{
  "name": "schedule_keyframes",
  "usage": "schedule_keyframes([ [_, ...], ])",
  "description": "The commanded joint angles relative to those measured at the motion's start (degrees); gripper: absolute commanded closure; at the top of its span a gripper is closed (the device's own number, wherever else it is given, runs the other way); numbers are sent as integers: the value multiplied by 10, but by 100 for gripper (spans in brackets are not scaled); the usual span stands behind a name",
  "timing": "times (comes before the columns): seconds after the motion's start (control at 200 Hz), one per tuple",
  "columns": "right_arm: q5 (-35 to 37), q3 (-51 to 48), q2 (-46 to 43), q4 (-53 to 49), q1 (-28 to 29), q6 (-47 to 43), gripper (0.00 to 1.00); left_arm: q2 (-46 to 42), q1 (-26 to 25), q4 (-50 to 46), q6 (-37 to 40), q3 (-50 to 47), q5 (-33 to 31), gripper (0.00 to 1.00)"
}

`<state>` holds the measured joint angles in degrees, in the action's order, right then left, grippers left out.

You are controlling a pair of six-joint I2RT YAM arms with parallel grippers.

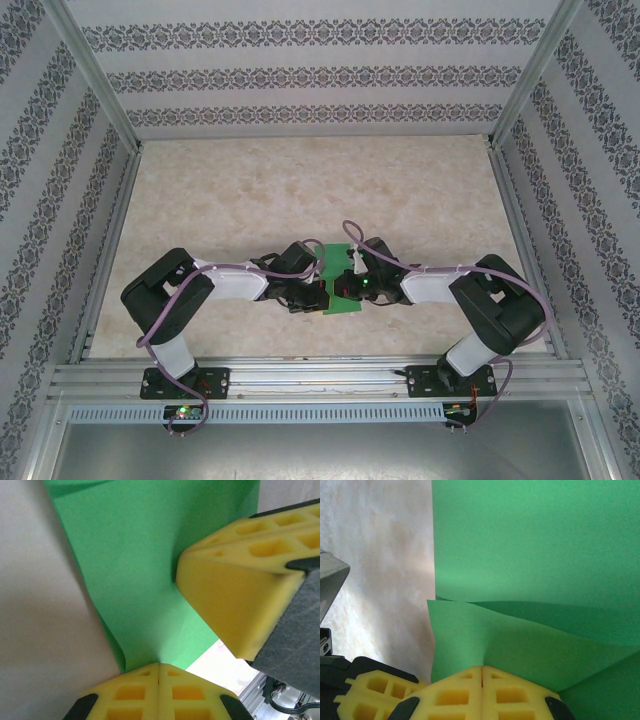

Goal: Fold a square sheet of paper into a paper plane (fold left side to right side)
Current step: Fold the triangle a second time at the center of the table.

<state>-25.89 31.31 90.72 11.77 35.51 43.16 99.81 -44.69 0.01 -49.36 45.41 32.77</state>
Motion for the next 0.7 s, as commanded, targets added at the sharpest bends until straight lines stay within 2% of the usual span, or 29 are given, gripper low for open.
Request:
schedule_keyframes([
  [0.0, 29, 9, 15, -20, -7, -18, 100, 24, -7, -73, -8, -9, -36, 100],
  [0.699, 22, 42, 42, -88, -138, -103, 100, 33, -7, -70, -19, -18, -37, 100],
])
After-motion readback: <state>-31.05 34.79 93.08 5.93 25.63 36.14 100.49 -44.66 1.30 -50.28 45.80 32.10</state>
